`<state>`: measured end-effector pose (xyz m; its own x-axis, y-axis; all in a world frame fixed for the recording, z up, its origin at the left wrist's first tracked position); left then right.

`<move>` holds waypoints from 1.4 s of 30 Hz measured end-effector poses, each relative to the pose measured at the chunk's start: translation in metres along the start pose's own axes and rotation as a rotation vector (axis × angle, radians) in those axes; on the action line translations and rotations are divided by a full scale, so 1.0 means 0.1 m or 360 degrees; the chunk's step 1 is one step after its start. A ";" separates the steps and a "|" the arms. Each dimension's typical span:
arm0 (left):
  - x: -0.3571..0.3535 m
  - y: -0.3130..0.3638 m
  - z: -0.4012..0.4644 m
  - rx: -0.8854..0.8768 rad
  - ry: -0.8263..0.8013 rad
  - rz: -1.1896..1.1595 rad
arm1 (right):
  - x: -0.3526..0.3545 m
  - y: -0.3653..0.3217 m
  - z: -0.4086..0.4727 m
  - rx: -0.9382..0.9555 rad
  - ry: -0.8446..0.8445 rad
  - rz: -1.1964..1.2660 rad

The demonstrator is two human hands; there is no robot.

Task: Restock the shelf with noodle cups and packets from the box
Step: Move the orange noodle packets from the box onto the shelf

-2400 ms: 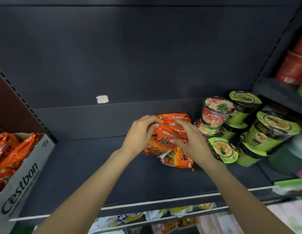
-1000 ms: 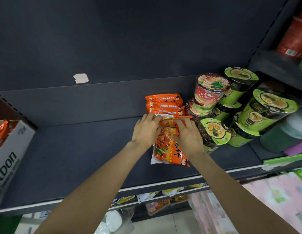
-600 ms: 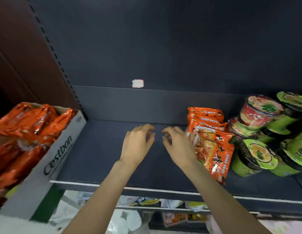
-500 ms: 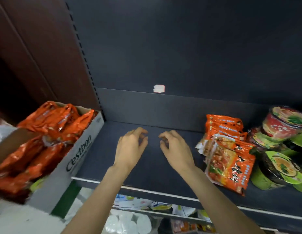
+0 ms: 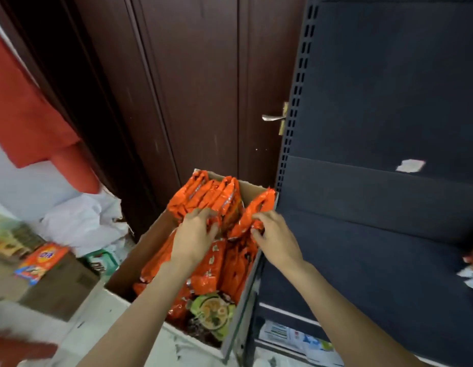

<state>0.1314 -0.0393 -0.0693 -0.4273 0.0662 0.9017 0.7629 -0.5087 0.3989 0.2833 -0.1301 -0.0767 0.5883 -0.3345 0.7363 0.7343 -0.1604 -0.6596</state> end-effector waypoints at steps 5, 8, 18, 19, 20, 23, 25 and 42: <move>-0.09 -0.35 0.27 -0.0011 -0.0133 0.0017 | -0.32 -0.01 0.23 -0.0047 -0.0055 -0.0178; -0.18 -0.45 0.41 -0.0041 -0.0191 0.0041 | -0.44 0.02 0.34 0.0010 -0.0153 -0.0407; -0.40 -0.38 0.65 -0.0172 -0.0284 0.0225 | -0.42 0.18 0.66 0.0050 -0.0256 -0.0471; -0.41 -0.37 0.66 -0.0160 -0.0252 0.0240 | -0.40 0.20 0.69 0.0038 -0.0224 -0.0439; -0.40 -0.37 0.67 -0.0149 -0.0209 0.0259 | -0.37 0.21 0.71 0.0024 -0.0181 -0.0391; -0.40 -0.38 0.70 -0.0139 -0.0097 0.0310 | -0.23 0.19 0.78 -0.0013 -0.0036 -0.0250; -0.40 -0.38 0.71 -0.0148 -0.0054 0.0311 | -0.15 0.17 0.81 -0.0014 0.0054 -0.0180; 0.48 0.14 0.67 -0.0420 0.0312 -0.0632 | 0.60 -0.08 0.56 -0.0061 0.0572 0.0296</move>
<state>0.1542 0.0144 -0.0088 -0.7615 0.1488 0.6309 0.3858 -0.6781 0.6256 0.3322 -0.0972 -0.0187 0.5487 -0.6634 0.5087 0.6095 -0.0990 -0.7866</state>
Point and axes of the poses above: each hand's wrist, its own z-axis towards the middle knuckle, its own x-axis out of the back of the hand, y = z × x, the point moved 7 cm from there along z, towards the middle knuckle, and after that the axes turned 9 degrees about z, right-handed, at the moved point
